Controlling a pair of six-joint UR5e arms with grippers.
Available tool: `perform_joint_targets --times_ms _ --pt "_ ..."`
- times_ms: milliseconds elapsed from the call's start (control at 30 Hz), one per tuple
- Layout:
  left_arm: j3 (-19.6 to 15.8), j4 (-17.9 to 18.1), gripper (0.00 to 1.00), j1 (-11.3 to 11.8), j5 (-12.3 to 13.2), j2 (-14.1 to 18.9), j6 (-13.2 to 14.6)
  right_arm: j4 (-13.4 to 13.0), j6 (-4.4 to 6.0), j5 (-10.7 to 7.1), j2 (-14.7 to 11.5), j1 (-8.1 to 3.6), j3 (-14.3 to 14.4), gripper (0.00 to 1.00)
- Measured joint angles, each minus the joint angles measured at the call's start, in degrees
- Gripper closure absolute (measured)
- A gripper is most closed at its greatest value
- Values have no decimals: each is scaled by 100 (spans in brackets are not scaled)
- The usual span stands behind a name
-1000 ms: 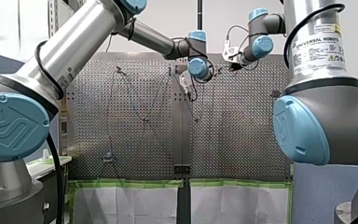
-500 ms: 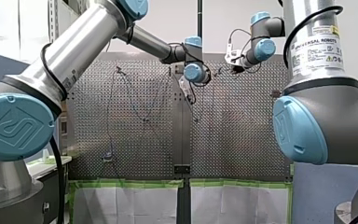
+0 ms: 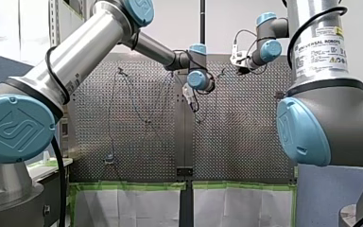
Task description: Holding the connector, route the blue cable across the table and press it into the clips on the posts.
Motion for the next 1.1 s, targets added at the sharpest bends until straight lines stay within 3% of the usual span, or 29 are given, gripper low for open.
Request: perform_joint_targets --times_ms 67,433,733,900,1100 --pt "1 -56 0 -26 -32 0 6 1 -6 0 4 -1 0 100" --pt "-35 -533 0 -133 -390 137 57 7 -23 0 6 -1 -1 100" --pt "-368 -892 0 -330 -155 501 243 3 -23 -1 7 6 0 100" --pt "-570 -877 0 -425 -77 702 364 4 -23 -1 7 5 0 100" --pt "-837 -645 0 -440 -277 969 336 19 -23 -1 8 2 0 100"
